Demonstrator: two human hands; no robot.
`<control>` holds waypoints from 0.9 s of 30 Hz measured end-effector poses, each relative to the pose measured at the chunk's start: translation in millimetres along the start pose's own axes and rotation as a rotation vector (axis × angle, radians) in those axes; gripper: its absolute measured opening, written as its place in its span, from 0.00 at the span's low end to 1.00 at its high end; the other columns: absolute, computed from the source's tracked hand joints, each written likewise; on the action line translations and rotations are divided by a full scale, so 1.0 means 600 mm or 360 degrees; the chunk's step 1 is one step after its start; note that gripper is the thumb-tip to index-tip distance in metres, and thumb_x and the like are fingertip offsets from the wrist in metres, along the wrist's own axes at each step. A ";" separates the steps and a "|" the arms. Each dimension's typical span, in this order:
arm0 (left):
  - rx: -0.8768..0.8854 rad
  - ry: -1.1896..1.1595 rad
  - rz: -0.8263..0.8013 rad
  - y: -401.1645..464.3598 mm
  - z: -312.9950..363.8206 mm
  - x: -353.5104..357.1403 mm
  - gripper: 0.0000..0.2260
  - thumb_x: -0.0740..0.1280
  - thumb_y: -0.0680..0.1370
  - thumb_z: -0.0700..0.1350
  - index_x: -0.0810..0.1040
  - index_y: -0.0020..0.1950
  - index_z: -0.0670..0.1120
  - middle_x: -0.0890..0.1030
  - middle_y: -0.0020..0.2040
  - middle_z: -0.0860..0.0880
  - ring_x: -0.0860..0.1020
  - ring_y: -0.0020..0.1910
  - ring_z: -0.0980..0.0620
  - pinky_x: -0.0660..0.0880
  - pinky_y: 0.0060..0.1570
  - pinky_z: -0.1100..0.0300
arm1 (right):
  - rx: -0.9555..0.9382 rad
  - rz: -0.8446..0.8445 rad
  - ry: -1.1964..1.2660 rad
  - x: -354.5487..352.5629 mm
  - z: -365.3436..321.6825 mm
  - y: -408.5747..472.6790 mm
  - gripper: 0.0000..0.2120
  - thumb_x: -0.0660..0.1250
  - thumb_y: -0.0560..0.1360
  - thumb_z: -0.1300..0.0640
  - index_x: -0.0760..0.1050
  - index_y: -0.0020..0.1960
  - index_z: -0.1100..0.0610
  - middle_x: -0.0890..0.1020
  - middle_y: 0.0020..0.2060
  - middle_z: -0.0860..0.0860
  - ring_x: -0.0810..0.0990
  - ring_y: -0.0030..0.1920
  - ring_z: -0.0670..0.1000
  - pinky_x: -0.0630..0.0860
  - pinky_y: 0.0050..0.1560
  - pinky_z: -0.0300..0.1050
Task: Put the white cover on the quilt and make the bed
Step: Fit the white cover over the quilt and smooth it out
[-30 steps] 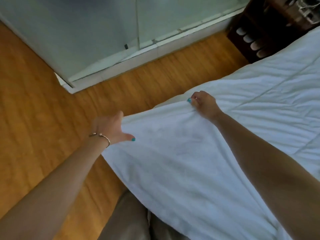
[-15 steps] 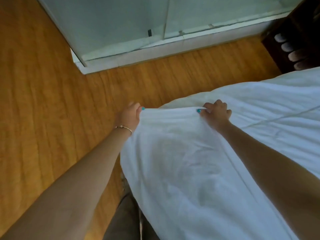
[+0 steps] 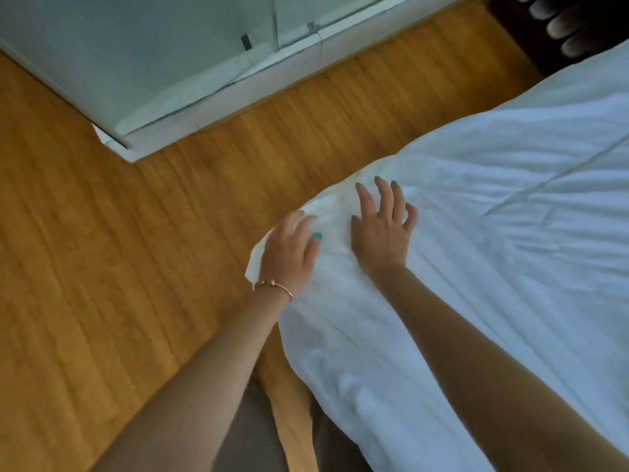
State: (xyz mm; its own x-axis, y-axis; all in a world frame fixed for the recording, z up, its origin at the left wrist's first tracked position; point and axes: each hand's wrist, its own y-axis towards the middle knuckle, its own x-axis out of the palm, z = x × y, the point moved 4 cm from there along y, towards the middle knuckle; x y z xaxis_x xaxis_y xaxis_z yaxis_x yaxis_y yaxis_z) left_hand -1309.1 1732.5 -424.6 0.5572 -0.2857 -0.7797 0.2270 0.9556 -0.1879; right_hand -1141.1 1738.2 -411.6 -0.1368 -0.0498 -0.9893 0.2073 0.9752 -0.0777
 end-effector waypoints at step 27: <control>0.0435 0.0832 -0.1673 0.239 -0.023 -0.250 0.14 0.59 0.80 0.53 0.75 0.62 0.50 0.79 0.56 0.50 0.78 0.54 0.48 0.73 0.52 0.56 | 0.1961 -0.0453 0.1345 -0.055 -0.188 -0.043 0.20 0.64 0.78 0.45 0.70 0.66 0.52 0.76 0.56 0.49 0.77 0.53 0.50 0.77 0.52 0.48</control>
State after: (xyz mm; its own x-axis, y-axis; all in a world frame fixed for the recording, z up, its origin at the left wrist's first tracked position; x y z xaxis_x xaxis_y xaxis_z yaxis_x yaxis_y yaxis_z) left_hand -1371.1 1913.7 -342.6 -0.3782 -0.7910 -0.4809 0.5722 0.2086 -0.7931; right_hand -1250.9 1739.0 -362.9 -0.7193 0.3522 -0.5987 0.6750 0.1509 -0.7222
